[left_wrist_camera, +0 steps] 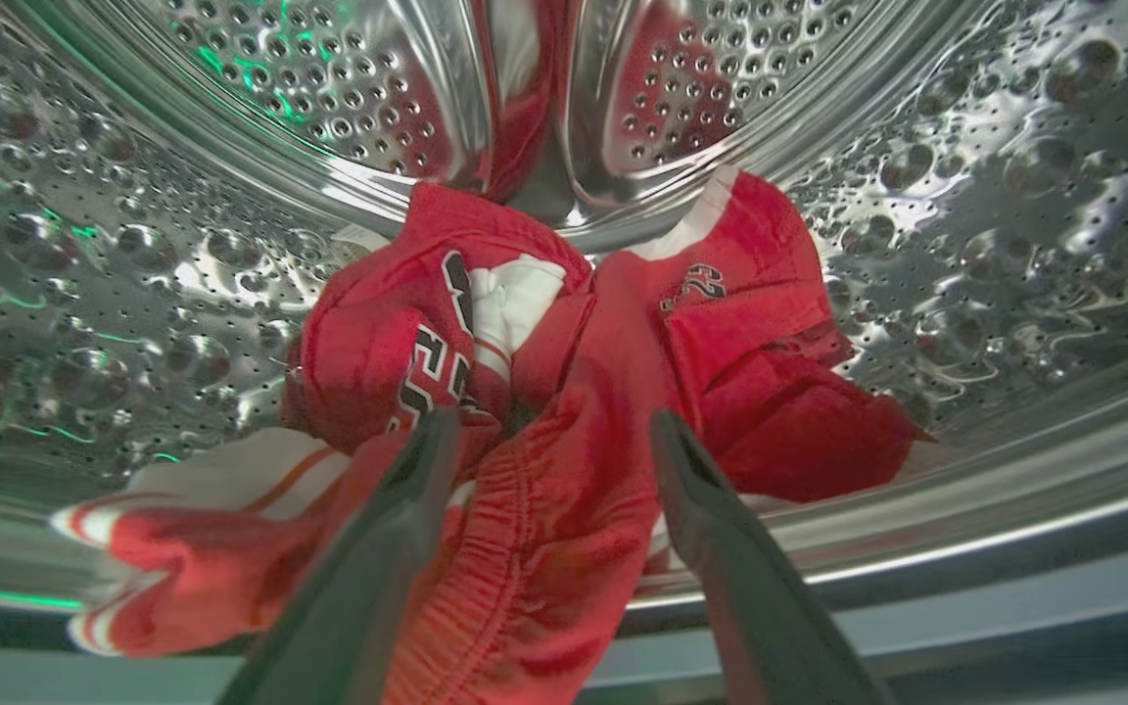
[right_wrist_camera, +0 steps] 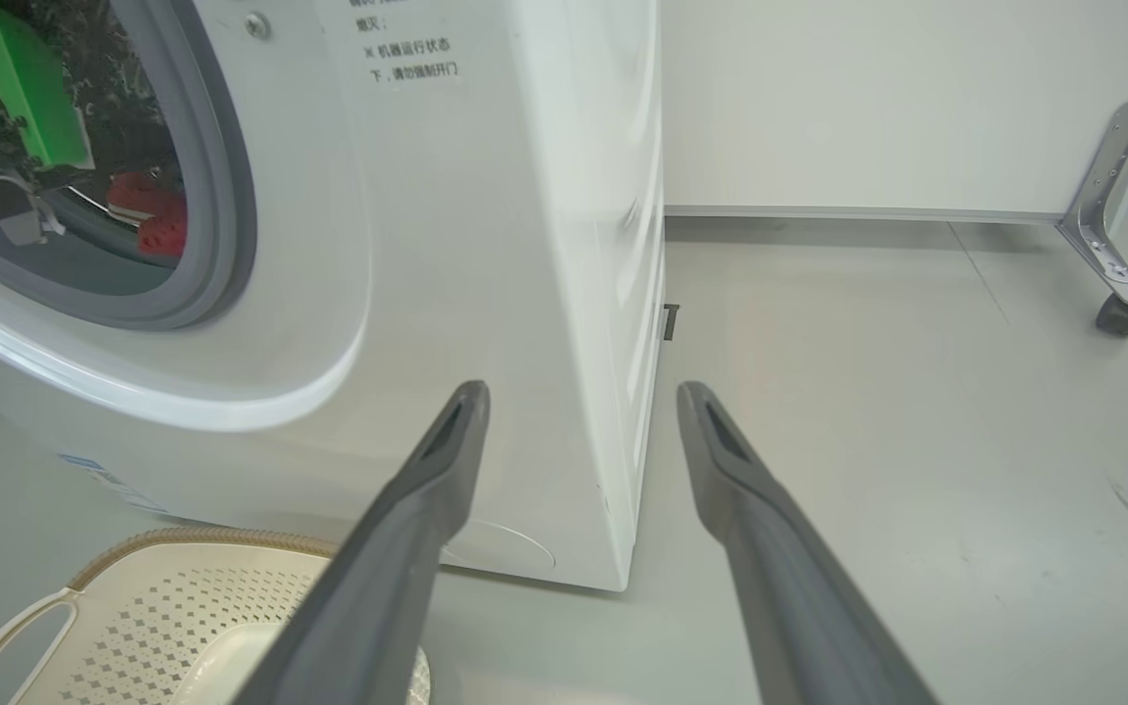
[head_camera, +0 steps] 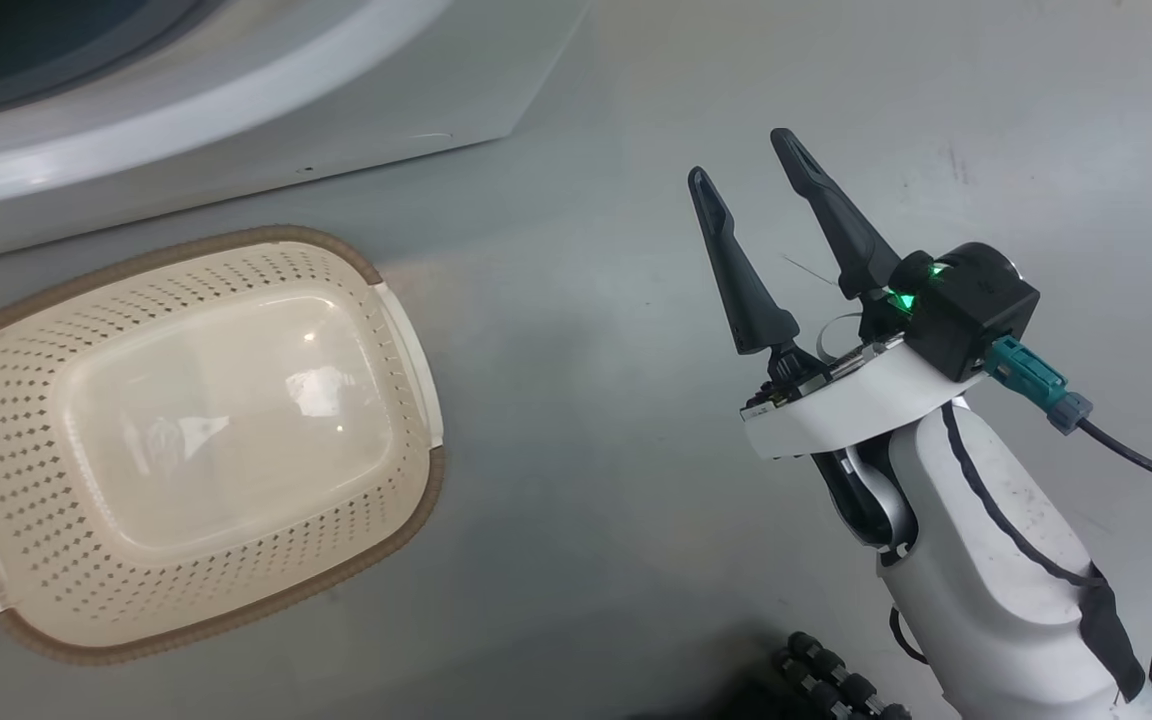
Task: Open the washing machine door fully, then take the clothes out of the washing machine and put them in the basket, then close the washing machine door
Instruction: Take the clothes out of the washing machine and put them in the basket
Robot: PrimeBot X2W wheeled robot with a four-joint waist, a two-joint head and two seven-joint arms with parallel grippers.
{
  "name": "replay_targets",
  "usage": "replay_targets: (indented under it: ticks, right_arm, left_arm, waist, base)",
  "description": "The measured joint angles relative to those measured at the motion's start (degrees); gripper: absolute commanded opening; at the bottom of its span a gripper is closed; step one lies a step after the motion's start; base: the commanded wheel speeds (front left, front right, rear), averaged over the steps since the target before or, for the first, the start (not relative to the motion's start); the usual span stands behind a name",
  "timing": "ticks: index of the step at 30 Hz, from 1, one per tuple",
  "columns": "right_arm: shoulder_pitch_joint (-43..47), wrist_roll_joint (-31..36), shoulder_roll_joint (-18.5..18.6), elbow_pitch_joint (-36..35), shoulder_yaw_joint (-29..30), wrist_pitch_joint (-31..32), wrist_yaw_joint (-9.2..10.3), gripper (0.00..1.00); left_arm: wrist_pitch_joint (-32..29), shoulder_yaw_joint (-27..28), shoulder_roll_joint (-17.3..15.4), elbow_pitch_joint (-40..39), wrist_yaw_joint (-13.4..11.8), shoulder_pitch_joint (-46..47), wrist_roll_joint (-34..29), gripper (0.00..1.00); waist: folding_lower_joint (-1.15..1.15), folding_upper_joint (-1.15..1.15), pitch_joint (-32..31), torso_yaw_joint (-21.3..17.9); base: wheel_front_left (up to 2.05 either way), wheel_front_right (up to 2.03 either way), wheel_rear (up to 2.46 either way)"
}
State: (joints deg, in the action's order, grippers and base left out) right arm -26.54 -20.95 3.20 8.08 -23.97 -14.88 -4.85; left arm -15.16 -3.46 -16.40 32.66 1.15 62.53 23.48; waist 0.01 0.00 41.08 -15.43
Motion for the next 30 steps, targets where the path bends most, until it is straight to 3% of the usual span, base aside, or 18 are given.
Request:
replay_targets:
  ticks: [16, 17, 18, 19, 20, 30]
  right_arm:
    - [-1.3, -0.7, -0.1, 0.0, -0.6, 0.0, 0.94, 1.00]
    - [-1.3, -0.7, -0.1, 0.0, -0.6, 0.0, 0.98, 1.00]
    - [-1.3, -0.7, -0.1, 0.0, -0.6, 0.0, 0.99, 1.00]
    - [-1.3, -0.7, -0.1, 0.0, -0.6, 0.0, 1.01, 1.00]
    - [-1.3, -0.7, -0.1, 0.0, -0.6, 0.0, 1.04, 1.00]
    - [-1.6, -0.7, -0.1, 0.1, -0.7, 0.0, 1.47, 1.00]
  left_arm:
    - [-3.5, -0.9, -1.7, 9.0, -0.4, 3.6, -1.8, 1.00]
    - [-3.7, -1.0, -1.7, 9.4, -0.4, 3.9, -1.9, 0.57]
    - [-4.0, -1.0, -1.7, 9.7, -0.5, 4.2, -1.9, 0.41]
    - [-4.0, -1.0, -1.7, 9.9, -0.9, 4.4, -1.9, 0.09]
    - [-4.0, -1.1, -1.6, 10.1, -0.9, 4.5, -1.9, 0.00]
    - [-1.0, -2.2, -1.2, 12.2, -2.1, 5.2, -3.7, 0.00]
  waist:
    - [0.00, 0.00, 2.2, -2.8]
    - [-0.01, 0.00, 2.2, -2.8]
    - [0.00, 0.00, 2.3, -2.8]
    - [0.00, 0.00, 2.3, -2.8]
    - [0.00, 0.00, 2.3, -2.8]
    - [0.00, 0.00, 2.1, -2.6]
  base:
    - [0.00, 0.00, 0.00]
    - [0.00, 0.00, 0.00]
    - [0.00, 0.00, 0.00]
    - [0.00, 0.00, 0.00]
    - [0.00, 0.00, 0.00]
    - [0.00, 0.00, 0.00]
